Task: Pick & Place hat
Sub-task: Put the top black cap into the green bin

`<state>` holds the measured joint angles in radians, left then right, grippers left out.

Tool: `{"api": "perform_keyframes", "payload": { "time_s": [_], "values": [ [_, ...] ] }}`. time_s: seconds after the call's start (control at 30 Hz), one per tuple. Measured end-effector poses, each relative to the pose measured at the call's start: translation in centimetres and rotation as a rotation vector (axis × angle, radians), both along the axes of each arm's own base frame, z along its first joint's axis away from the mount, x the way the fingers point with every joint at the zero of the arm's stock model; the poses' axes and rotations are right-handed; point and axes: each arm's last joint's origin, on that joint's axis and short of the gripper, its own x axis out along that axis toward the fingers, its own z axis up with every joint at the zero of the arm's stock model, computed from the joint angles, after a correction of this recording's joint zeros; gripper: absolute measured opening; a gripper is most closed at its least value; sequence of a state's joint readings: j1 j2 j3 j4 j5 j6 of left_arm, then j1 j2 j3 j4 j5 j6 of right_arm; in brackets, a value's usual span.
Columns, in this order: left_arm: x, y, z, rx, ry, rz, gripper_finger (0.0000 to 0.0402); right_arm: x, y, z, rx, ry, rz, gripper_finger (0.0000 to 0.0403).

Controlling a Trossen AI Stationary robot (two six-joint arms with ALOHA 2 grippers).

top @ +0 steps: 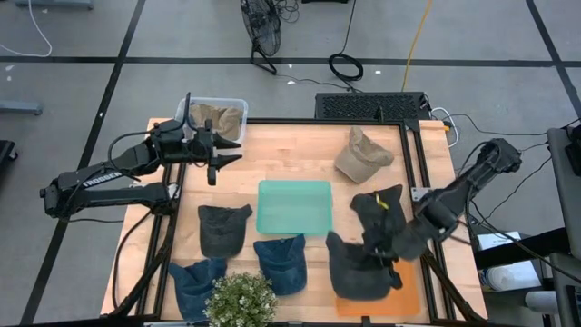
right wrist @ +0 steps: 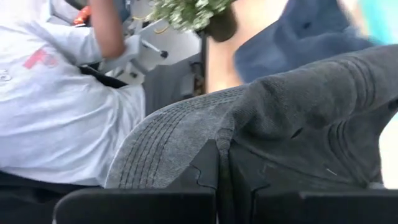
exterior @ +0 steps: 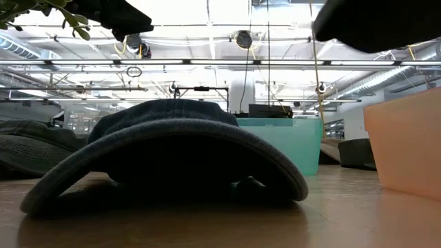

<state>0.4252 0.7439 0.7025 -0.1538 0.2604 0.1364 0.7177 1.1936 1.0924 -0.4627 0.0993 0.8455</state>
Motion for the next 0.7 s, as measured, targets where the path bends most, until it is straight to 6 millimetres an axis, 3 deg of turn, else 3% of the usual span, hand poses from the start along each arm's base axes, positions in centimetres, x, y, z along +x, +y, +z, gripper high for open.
{"api": "perform_keyframes", "payload": {
  "time_s": [0.23, 0.7],
  "values": [
    [0.0, 0.0, 0.2, 0.063, -0.013, -0.009, 0.0159, -1.0, 3.4, -1.1, 0.003, -0.007, 0.018, 0.0004],
    [0.2, 0.1, 2.2, 0.132, -0.202, -0.003, 0.0159, -2.4, 7.1, -3.3, -0.044, -0.001, -0.025, 0.0004]
  ]
}}
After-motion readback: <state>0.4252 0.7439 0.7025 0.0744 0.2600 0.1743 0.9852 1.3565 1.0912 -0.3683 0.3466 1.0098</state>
